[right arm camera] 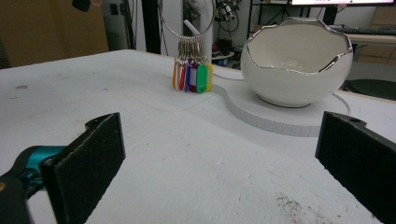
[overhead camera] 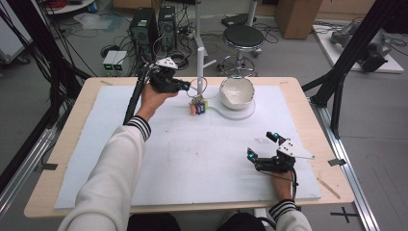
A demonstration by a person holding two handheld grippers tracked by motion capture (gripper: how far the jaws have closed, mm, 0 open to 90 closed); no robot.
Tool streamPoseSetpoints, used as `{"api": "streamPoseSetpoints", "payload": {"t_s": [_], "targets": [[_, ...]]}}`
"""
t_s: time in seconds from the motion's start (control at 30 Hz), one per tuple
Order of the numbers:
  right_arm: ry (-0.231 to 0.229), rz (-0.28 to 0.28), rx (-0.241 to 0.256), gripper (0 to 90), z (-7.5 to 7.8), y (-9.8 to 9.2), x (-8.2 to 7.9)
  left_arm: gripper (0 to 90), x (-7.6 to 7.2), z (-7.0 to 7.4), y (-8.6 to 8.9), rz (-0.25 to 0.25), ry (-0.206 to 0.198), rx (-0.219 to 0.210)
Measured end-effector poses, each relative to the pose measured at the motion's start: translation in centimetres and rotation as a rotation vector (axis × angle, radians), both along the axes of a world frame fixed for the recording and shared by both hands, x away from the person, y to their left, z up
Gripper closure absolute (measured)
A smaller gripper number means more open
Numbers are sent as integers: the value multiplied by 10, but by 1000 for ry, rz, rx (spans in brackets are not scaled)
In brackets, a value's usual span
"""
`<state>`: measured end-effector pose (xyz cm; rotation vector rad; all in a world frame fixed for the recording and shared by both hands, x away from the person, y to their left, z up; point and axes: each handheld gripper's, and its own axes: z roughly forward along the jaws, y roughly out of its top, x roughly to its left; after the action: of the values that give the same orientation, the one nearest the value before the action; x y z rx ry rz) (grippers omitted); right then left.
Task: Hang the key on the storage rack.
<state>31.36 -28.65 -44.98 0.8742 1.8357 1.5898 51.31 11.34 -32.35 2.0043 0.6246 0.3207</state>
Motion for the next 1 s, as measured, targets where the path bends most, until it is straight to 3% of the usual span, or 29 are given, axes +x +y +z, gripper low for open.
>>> {"api": "streamPoseSetpoints", "payload": {"t_s": [0.57,0.67,0.8,0.83,0.87,1.0], "targets": [[4,-2,5,9,0,0,0,863,7,-15,-6,32,6,16],[3,-1,4,9,0,0,0,849,6,-14,-7,38,-16,10],[7,-1,1,9,0,0,1,708,1,-13,-7,22,-62,40],[3,1,-2,9,0,0,1,621,-2,-13,-8,26,-78,47],[3,1,-2,9,0,0,1,621,-4,-13,-7,31,-94,57],[-1,-2,-9,9,0,0,1,439,-18,-12,-2,68,-107,64]]}}
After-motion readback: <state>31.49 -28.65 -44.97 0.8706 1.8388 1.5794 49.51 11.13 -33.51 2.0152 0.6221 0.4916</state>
